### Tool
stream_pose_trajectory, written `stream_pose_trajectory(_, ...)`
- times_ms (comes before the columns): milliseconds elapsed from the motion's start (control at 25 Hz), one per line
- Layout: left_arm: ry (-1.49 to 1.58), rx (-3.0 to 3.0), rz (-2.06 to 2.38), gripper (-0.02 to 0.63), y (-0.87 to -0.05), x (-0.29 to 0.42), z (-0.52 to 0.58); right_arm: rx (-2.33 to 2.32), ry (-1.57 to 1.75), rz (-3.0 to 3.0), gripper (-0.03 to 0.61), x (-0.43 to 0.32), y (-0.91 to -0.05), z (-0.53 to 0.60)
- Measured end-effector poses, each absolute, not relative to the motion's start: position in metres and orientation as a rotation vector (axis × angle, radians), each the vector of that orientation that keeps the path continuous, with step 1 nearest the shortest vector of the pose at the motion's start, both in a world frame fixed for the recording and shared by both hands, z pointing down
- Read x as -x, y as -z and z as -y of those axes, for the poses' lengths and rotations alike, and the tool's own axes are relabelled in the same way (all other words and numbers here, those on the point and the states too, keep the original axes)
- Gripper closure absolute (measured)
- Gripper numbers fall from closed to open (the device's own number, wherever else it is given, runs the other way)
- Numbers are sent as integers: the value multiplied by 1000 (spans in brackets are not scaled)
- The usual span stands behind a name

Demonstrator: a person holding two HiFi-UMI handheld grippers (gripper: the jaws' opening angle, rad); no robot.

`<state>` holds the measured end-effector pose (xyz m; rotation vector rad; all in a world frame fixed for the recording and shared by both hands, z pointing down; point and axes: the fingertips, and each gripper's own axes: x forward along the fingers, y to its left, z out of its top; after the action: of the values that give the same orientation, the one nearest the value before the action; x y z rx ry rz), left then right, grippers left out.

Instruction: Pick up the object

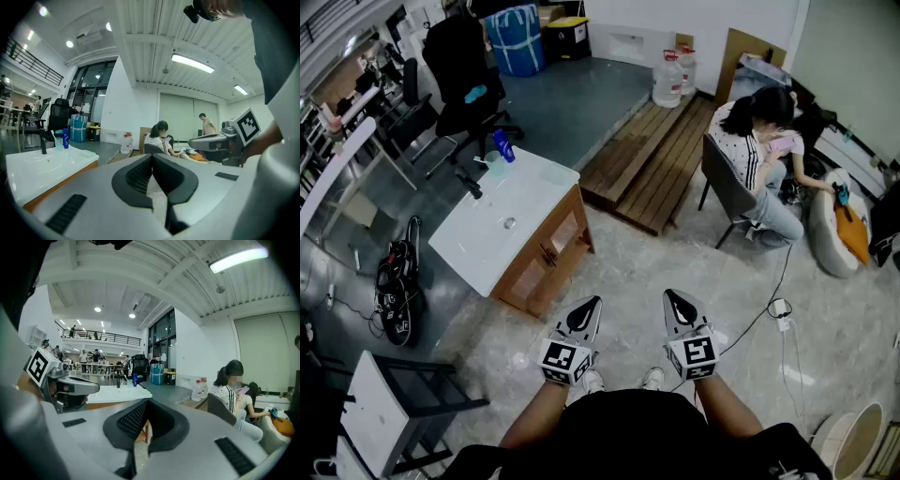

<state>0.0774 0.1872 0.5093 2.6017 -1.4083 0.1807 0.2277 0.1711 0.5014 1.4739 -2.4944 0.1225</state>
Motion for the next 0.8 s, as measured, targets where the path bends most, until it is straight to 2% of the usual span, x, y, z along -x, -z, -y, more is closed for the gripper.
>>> stream_pose_trajectory(800,-135,-2619,1420,594,-499,-60,-183,-1519,-138,2510,560,-207,-501,-161)
